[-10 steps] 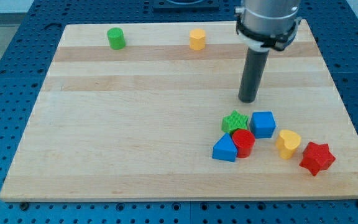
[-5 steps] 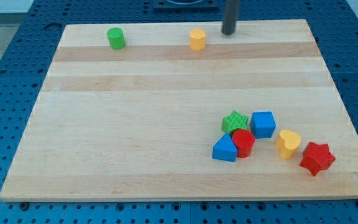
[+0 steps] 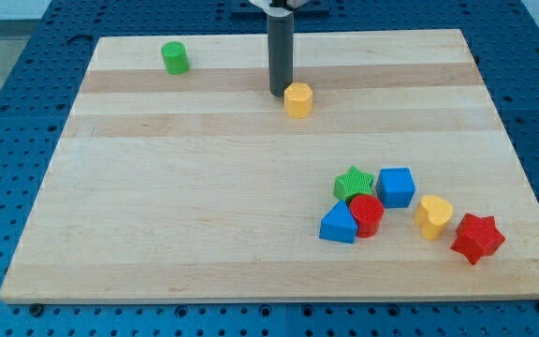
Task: Pus yellow hexagon above blue cube
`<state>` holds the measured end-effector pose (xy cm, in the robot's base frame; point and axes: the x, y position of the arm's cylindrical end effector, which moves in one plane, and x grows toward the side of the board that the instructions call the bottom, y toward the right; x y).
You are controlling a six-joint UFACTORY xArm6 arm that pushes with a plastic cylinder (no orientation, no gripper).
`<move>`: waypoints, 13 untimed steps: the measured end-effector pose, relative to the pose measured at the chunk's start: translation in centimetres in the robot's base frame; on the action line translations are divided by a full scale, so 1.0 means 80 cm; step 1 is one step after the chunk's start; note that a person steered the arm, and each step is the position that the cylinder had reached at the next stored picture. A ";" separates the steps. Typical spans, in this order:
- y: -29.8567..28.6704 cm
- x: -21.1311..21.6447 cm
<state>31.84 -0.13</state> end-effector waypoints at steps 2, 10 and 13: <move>0.000 0.006; 0.045 0.057; 0.122 0.005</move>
<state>32.21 9.65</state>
